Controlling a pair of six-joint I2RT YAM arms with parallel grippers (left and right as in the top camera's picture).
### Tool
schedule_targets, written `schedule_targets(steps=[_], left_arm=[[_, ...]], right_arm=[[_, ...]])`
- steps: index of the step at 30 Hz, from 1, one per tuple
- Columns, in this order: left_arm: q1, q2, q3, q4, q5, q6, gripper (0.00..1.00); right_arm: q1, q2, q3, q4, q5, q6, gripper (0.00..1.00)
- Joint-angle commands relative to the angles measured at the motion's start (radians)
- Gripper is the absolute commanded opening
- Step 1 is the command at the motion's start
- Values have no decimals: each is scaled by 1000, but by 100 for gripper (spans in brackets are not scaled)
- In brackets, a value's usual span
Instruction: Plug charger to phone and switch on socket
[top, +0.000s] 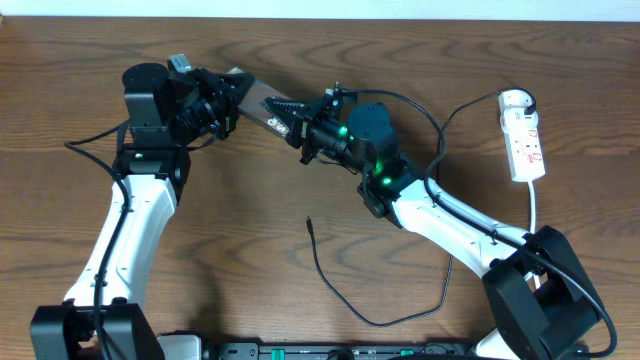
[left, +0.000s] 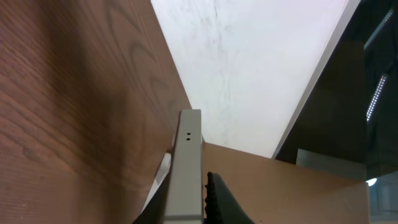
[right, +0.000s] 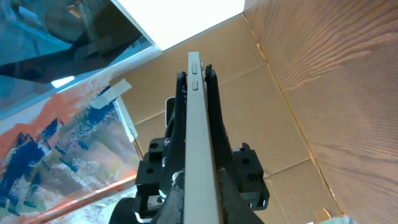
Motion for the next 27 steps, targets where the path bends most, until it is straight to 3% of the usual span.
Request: schedule_targets(steps=[1,20,27], left_arm=[[-6,-5,3,25,22,26,10],[-6,-5,3,25,21,30,8],[-6,-5,3,24,21,33,7]], right_arm=[[38,-10,8,-16,-65,5,1],[38,-10,8,-16,-61,5,2],[38,-10,8,-16,-62,5,24]])
